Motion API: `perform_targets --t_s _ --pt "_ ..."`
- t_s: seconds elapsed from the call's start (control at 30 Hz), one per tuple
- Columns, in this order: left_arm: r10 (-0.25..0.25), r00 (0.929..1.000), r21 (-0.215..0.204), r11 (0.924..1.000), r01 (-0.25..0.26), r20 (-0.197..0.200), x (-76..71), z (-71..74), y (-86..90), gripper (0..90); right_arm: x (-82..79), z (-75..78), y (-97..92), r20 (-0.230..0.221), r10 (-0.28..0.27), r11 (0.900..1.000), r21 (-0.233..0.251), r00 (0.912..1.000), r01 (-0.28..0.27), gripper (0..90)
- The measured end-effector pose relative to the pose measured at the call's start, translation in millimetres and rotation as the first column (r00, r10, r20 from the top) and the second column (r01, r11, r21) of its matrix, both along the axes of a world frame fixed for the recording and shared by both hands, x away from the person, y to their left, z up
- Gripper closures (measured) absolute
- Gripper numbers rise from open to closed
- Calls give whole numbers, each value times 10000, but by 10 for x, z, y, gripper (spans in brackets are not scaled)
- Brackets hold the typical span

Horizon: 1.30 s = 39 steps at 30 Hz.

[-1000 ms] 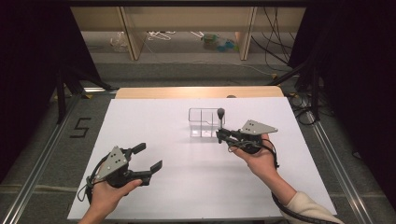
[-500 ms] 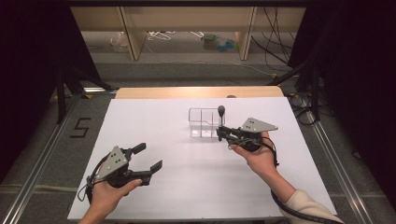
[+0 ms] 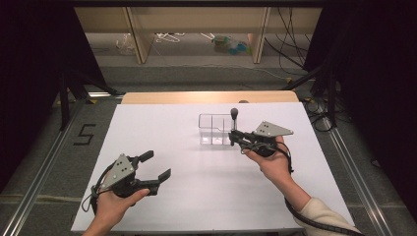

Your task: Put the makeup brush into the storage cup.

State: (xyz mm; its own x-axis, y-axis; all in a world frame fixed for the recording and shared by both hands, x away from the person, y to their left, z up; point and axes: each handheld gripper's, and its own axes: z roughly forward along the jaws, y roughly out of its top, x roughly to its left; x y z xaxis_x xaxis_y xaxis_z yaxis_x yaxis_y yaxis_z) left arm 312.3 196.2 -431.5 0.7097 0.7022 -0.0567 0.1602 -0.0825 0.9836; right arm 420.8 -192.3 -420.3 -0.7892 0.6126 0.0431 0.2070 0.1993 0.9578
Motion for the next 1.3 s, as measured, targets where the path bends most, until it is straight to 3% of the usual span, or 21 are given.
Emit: perform_targets --t_s 0.23,0.53,1.27,1.3 --pt "-6 10000 11 10000 6 11 3 0 2 152 18 5 1 83 -75 9998 204 9999 73 797" --pt "-26 10000 45 10000 26 13 5 -3 2 152 32 21 -14 -6 -127 9999 30 9999 127 796" --pt "-61 10000 89 9999 61 10 10 -8 1 152 83 33 13 102 -213 9996 183 9997 211 796" --pt "-59 10000 84 9999 59 14 10 -7 1 152 82 41 6 49 -245 9997 25 9997 245 796"
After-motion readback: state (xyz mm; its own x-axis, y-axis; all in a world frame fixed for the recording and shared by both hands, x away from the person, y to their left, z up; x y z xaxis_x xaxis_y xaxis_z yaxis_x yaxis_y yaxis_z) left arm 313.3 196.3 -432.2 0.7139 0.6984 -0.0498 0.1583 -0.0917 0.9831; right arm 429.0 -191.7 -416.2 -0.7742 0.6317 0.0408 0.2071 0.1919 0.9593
